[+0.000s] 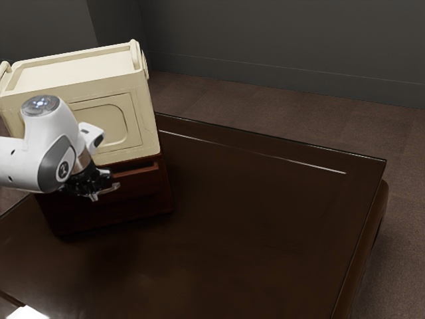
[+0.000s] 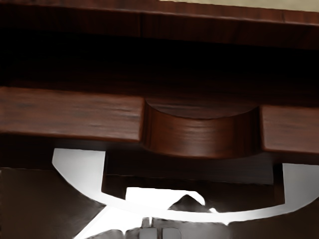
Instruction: Push the drawer handle with one arm to close the drawer
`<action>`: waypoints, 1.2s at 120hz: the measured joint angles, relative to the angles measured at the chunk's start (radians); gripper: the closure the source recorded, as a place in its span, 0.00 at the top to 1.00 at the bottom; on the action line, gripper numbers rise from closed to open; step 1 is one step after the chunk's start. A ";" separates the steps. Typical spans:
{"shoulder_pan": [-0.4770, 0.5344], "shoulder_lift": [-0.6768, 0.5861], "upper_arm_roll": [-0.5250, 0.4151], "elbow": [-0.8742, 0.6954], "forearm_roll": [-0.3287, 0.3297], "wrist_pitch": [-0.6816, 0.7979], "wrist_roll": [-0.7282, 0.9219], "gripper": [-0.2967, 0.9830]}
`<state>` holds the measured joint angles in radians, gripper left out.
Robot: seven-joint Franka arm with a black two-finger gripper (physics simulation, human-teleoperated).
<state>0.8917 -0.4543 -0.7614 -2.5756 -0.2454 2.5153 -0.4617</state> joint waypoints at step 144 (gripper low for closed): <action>-0.123 0.078 0.021 0.546 -0.050 -0.571 0.088 0.60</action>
<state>0.7691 -0.3766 -0.7408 -2.0293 -0.2958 1.9445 -0.3736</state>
